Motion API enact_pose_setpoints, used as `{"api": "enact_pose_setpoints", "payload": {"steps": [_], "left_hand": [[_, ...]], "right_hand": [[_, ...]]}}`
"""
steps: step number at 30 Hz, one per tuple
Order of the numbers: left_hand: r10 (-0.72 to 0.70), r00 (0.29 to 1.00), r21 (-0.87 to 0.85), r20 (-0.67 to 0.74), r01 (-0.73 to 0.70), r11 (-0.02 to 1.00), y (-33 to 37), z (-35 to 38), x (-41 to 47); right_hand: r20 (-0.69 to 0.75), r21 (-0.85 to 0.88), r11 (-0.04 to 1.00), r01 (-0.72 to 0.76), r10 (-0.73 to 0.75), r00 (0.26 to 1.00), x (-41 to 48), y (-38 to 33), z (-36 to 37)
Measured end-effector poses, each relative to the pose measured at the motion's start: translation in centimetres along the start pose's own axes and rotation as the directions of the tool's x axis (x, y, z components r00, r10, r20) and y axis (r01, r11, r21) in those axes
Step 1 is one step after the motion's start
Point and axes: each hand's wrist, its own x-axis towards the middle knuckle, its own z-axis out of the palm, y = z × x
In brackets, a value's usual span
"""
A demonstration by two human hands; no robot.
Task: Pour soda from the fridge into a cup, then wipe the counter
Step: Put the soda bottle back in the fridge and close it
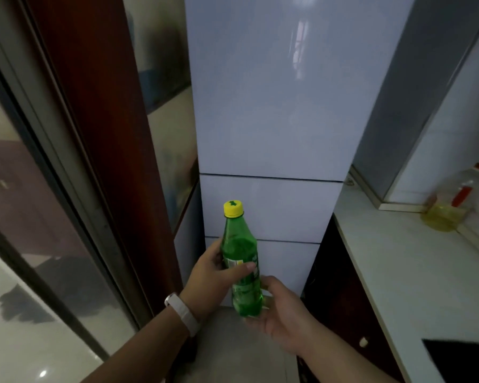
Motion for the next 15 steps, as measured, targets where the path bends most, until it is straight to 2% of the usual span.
{"api": "enact_pose_setpoints", "payload": {"steps": [5,15], "left_hand": [[0.018,0.997,0.016,-0.072,-0.017,1.000,-0.1,-1.7,3.0],[0.033,0.979,0.090,-0.202,-0.015,0.996,1.2,-1.9,10.2]], "right_hand": [[0.025,-0.022,1.000,-0.007,0.008,1.000,2.9,-2.3,1.5],[0.194,-0.036,0.995,-0.095,0.100,0.976,10.7,-8.0,2.9]]}}
